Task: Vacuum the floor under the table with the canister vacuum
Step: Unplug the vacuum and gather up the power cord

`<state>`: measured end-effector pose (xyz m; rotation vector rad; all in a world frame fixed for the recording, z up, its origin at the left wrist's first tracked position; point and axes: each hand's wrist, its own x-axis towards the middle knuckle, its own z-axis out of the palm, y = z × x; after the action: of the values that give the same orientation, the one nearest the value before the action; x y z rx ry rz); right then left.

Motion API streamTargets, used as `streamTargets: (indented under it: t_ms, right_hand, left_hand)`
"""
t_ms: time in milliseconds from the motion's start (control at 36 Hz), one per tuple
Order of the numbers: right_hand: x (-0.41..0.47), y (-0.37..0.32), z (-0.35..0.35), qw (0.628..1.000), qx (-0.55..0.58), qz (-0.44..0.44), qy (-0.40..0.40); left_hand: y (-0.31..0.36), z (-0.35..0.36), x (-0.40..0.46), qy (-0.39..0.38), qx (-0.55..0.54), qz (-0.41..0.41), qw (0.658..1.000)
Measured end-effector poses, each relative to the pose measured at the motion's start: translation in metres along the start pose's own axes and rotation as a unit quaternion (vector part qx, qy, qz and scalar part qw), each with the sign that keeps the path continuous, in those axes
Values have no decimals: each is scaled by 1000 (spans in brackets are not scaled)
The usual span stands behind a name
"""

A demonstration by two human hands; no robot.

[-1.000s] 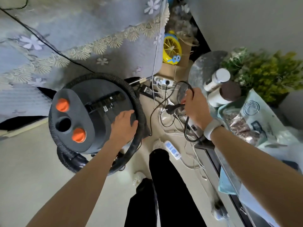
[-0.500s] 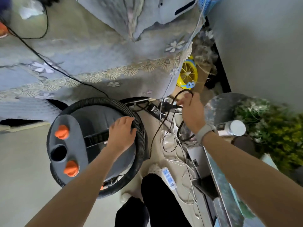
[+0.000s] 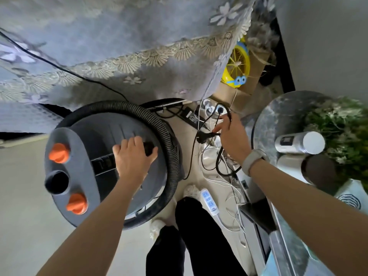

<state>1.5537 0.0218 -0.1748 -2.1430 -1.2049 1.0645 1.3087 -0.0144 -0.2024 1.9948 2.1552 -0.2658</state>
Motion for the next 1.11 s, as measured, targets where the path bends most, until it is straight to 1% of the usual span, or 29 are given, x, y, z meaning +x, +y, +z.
streamTargets:
  t_ms: [56, 194, 278, 361, 417, 528, 611, 694, 778, 833, 889, 972, 1028, 1111]
  right_hand:
    - [-1, -1, -1, 1000, -12, -2, -4]
    - [-6, 3, 3, 998, -55, -2, -16]
    - [-11, 10, 10, 995, -96, 7, -30]
    - [-15, 17, 20, 989, -140, 27, -27]
    - [-19, 19, 27, 985, -166, 41, -7]
    - [-28, 11, 34, 979, -181, 74, 63]
    - [-35, -3, 36, 979, -159, 68, 107]
    - [-43, -14, 37, 984, -120, 43, 124]
    - [-57, -20, 43, 988, -116, 17, 102]
    - [-69, -20, 52, 992, -111, 11, 66]
    - [-81, -18, 64, 995, -94, 13, 31]
    - [-97, -16, 81, 997, -66, 37, -11]
    - [-107, -13, 92, 997, -46, 54, -37]
    - [-117, -10, 102, 996, -49, 67, -43]
  left_hand:
    - [-4, -1, 0, -12, -5, 2, 1000]
    - [-21, 0, -8, -11, -37, 30, 999]
    - [-44, 4, -17, 3, -53, 65, 996]
    - [-73, 6, -29, 30, -47, 113, 992]
    - [-92, 7, -35, 40, -44, 135, 989]
    - [-117, 7, -44, 27, -22, 151, 988]
    - [-129, 10, -50, -7, 12, 164, 986]
    - [-144, 13, -55, -30, 40, 173, 984]
    - [-156, 9, -60, -41, 60, 166, 983]
    - [-163, 4, -62, -58, 77, 158, 983]
    - [-171, 1, -61, -79, 102, 166, 978]
    - [-180, -3, -57, -99, 127, 185, 969]
    - [-183, -3, -56, -98, 141, 199, 965]
    - [-182, -5, -56, -96, 149, 214, 961]
